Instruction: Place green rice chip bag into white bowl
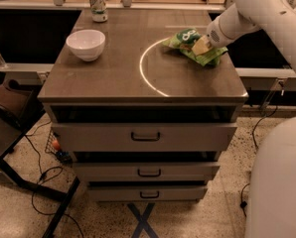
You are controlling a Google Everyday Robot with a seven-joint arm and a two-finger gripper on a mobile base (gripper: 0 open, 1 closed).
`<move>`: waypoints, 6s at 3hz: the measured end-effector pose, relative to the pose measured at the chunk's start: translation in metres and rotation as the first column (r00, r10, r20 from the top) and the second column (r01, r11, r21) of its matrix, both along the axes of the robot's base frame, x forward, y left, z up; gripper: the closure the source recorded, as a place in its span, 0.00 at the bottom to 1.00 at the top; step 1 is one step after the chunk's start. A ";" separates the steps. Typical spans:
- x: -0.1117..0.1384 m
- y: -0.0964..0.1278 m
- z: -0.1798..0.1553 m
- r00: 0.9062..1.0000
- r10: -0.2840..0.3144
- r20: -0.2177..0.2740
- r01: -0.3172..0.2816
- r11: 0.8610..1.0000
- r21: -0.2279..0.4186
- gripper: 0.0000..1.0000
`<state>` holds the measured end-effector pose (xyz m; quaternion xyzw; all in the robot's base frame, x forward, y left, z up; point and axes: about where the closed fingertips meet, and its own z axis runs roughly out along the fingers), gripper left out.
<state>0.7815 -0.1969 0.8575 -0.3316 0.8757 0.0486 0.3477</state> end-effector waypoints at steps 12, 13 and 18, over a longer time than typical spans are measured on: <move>-0.007 0.176 0.183 0.946 -0.045 0.322 -0.033 0.972 0.235 1.00; -0.004 0.209 0.153 0.941 -0.058 0.334 -0.061 0.940 0.337 1.00; 0.040 0.301 0.141 0.906 -0.032 0.422 -0.192 0.858 0.477 1.00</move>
Offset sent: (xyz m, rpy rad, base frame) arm 0.0057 0.0270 0.1262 -0.0512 -0.1333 0.0294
